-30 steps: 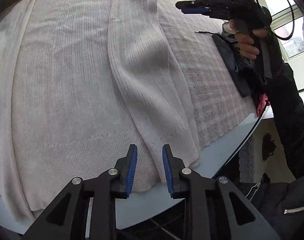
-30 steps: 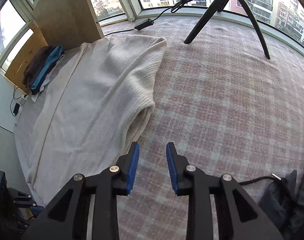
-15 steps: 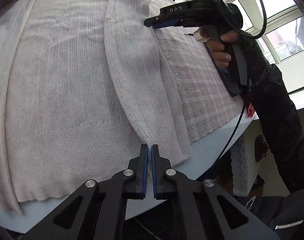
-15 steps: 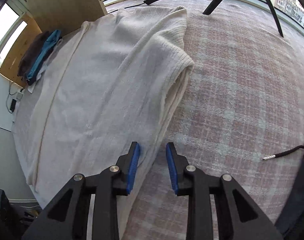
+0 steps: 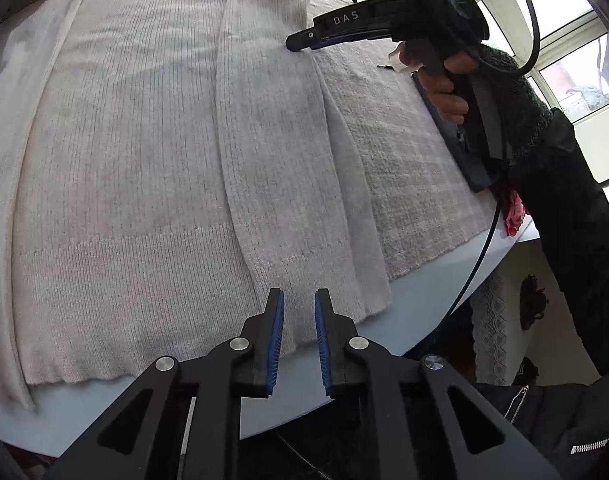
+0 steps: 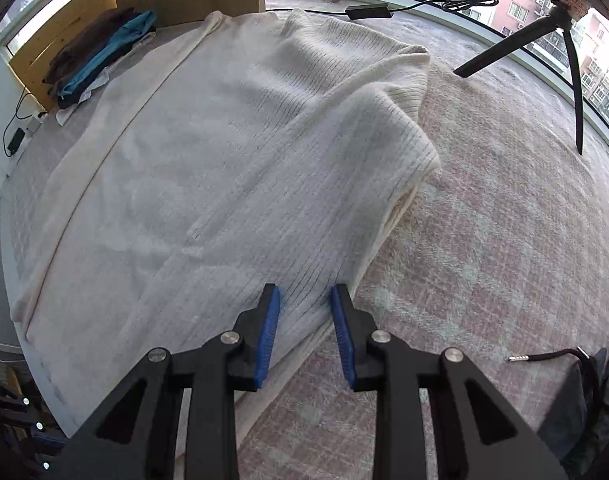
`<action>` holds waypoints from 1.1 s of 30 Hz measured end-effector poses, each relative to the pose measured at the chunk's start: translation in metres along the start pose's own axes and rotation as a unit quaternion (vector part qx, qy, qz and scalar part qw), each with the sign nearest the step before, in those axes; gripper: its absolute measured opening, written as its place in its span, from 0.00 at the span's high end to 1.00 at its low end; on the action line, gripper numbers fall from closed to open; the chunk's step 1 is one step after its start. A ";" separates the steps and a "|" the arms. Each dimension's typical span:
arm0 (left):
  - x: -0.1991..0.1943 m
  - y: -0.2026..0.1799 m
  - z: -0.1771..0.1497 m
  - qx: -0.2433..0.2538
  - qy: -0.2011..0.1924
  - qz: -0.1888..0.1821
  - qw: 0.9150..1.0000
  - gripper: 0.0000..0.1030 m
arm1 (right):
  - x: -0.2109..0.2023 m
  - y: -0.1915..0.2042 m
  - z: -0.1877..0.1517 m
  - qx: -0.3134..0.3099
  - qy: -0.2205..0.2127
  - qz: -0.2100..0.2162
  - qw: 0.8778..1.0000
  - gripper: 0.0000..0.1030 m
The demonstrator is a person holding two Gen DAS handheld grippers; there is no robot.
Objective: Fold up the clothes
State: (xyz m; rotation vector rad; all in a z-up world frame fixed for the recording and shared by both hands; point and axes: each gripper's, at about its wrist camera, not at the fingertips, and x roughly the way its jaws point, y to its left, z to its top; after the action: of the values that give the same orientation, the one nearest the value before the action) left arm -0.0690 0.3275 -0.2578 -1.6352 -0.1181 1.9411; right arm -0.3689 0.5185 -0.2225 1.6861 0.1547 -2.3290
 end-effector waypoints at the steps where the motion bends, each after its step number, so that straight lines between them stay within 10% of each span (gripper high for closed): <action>1: -0.002 -0.003 -0.001 0.004 -0.006 0.000 1.000 0.86 | -0.002 -0.003 0.000 0.004 0.003 0.000 1.000 0.72; 6: -0.005 -0.011 0.002 0.000 -0.027 -0.029 0.999 0.84 | -0.036 -0.028 0.003 0.078 -0.052 0.088 0.992 0.72; 12: 0.021 -0.017 0.004 0.014 -0.014 -0.005 1.000 0.83 | -0.002 -0.021 0.023 0.037 -0.007 0.019 0.999 0.61; 27: 0.038 -0.077 0.008 0.091 -0.010 0.036 0.995 0.66 | 0.013 -0.107 0.056 0.155 -0.019 0.090 0.984 0.60; 33: 0.042 -0.058 0.013 0.045 -0.011 0.023 0.999 0.98 | 0.024 -0.100 0.060 0.141 0.001 0.073 0.987 0.60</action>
State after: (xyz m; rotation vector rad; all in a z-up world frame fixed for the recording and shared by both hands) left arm -0.0617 0.3988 -0.2663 -1.5710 -0.0019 1.9700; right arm -0.4586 0.5968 -0.2327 1.7577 -0.3028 -2.3255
